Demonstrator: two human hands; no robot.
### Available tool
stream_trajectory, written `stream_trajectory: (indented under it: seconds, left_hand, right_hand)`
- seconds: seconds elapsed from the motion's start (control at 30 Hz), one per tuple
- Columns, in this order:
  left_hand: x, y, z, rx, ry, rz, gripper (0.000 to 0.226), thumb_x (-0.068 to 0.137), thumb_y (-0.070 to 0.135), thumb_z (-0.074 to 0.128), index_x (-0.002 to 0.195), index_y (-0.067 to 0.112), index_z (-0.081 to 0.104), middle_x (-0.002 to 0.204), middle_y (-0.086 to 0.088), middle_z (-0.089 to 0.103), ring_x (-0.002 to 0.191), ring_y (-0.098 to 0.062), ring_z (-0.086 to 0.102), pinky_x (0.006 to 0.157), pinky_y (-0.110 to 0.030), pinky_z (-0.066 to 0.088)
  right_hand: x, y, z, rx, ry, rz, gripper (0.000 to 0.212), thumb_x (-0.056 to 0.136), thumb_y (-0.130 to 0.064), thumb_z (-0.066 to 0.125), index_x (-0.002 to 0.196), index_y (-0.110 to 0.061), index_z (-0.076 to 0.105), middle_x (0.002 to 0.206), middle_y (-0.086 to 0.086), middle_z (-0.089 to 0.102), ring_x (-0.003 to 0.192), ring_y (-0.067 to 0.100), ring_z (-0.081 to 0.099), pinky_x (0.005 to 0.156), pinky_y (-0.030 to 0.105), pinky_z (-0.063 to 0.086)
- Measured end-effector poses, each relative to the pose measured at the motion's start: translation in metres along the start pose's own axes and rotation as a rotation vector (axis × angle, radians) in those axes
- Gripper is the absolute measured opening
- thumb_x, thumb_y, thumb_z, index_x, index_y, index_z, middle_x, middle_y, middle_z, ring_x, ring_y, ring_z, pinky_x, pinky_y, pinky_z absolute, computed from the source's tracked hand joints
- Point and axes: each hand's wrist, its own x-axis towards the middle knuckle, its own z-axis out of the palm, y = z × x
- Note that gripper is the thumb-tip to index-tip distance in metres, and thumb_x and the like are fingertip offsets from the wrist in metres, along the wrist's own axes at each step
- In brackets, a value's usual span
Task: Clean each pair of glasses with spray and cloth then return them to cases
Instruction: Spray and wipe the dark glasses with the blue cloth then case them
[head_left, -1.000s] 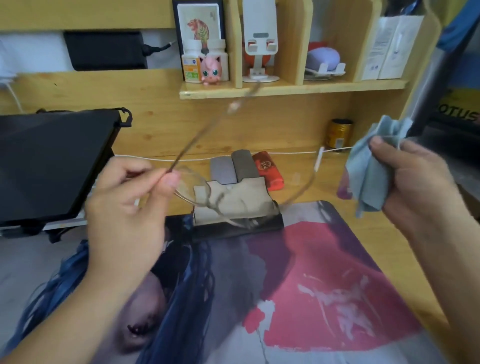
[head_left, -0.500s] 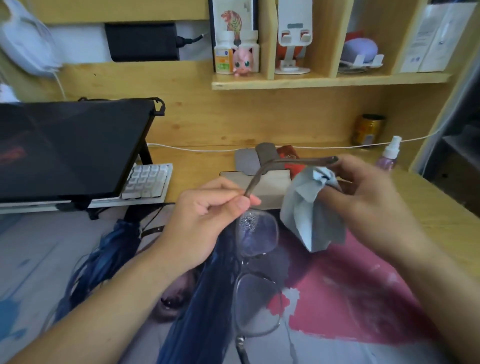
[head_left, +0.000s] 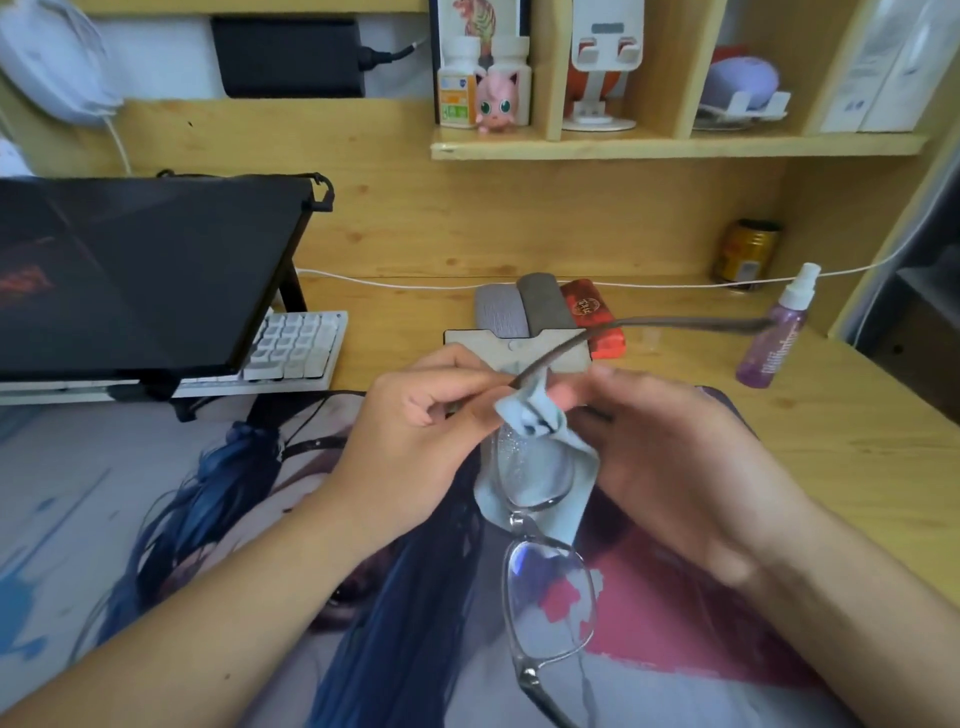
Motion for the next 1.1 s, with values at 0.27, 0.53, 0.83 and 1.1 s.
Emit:
stream_trajectory:
  seconds: [0.27, 0.53, 0.83, 1.1]
  left_hand:
    - [-0.002, 0.003, 0.008, 0.008, 0.010, 0.066, 0.010, 0.085, 0.025, 0.070, 0.091, 0.024, 0.078, 0.080, 0.010, 0.064, 0.075, -0.008, 0.060, 0.071, -0.020, 0.045]
    - [-0.004, 0.004, 0.012, 0.044, -0.029, 0.096, 0.003, 0.082, 0.026, 0.075, 0.083, 0.027, 0.078, 0.079, 0.007, 0.062, 0.074, -0.009, 0.060, 0.070, -0.022, 0.046]
    - [-0.004, 0.003, 0.015, -0.072, -0.015, 0.068, 0.010, 0.078, 0.022, 0.077, 0.084, 0.030, 0.079, 0.086, 0.011, 0.066, 0.079, -0.011, 0.062, 0.072, -0.022, 0.048]
    - [-0.006, -0.001, 0.016, 0.023, 0.046, 0.089, 0.011, 0.080, 0.023, 0.078, 0.091, 0.020, 0.078, 0.081, 0.004, 0.066, 0.076, -0.014, 0.064, 0.072, -0.023, 0.048]
  right_hand:
    - [0.001, 0.008, 0.005, -0.130, 0.050, 0.091, 0.044, 0.073, -0.004, 0.075, 0.113, 0.003, 0.059, 0.104, 0.020, 0.069, 0.093, 0.030, 0.067, 0.087, 0.036, 0.053]
    - [-0.006, 0.000, 0.010, -0.291, -0.060, 0.219, 0.031, 0.081, -0.003, 0.076, 0.110, 0.004, 0.069, 0.109, 0.028, 0.070, 0.098, 0.033, 0.067, 0.097, 0.045, 0.052]
    - [-0.010, -0.005, 0.011, -0.222, -0.193, 0.334, 0.035, 0.077, 0.009, 0.067, 0.110, -0.001, 0.064, 0.095, 0.013, 0.066, 0.087, 0.023, 0.065, 0.078, 0.031, 0.053]
    - [-0.011, -0.010, 0.010, -0.252, -0.222, 0.413, 0.033, 0.081, 0.015, 0.067, 0.112, 0.003, 0.064, 0.099, 0.016, 0.068, 0.087, 0.024, 0.068, 0.079, 0.031, 0.056]
